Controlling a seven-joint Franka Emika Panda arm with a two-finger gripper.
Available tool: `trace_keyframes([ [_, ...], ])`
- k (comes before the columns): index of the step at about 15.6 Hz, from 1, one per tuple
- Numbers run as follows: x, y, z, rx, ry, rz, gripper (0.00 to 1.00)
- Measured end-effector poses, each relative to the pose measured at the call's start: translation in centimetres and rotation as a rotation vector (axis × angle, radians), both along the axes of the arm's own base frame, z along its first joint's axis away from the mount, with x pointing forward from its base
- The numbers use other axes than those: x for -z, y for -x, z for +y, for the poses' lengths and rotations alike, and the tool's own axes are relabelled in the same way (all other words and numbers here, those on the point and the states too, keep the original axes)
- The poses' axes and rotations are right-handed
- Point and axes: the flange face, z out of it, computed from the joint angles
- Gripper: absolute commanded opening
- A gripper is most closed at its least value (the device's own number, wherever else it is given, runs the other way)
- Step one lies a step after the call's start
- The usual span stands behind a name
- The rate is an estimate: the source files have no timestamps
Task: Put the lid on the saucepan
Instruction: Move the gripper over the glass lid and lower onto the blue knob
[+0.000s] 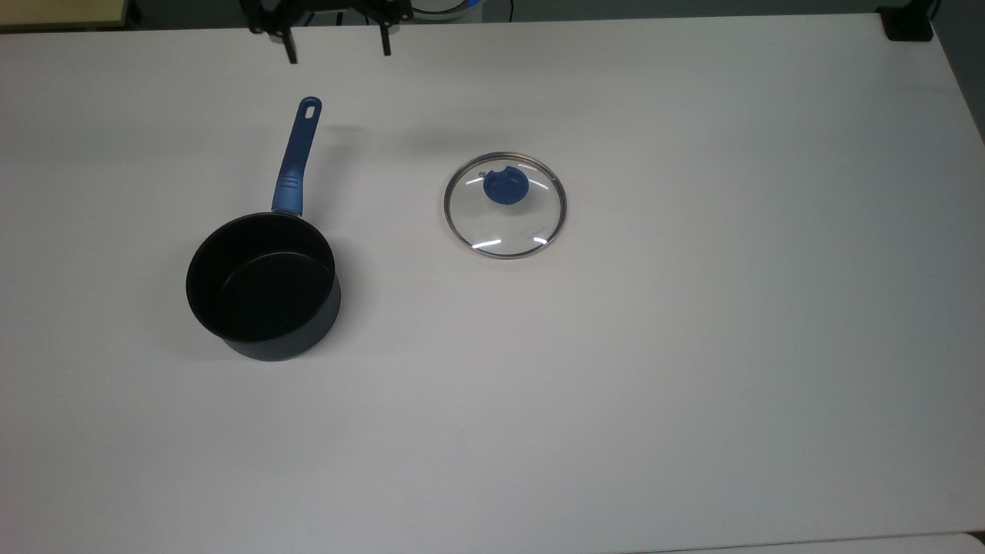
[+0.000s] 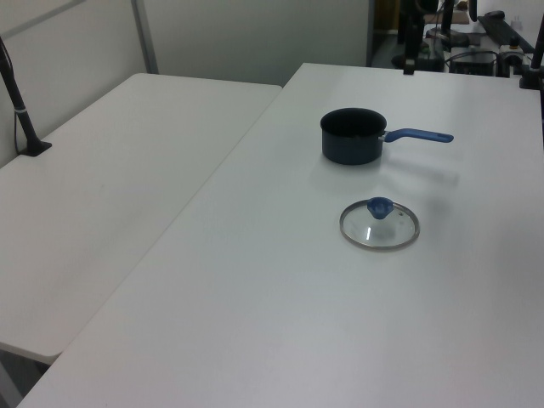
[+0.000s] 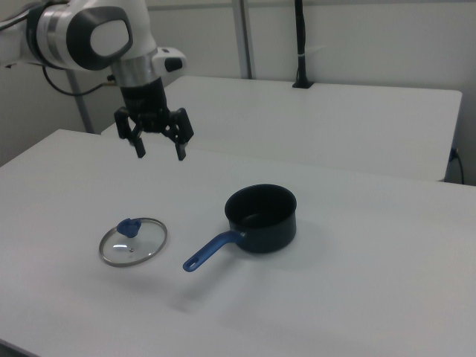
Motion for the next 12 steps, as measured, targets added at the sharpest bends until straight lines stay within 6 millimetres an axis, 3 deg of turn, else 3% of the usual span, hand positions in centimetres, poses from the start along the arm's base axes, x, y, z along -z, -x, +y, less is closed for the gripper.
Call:
trace_keyframes([
  [5,5.1,0.6,6.0,-0.114,0.003,0.116,1.00],
  [12,13.9,-0.4,13.0,-0.061,0.007,0.147,1.00],
])
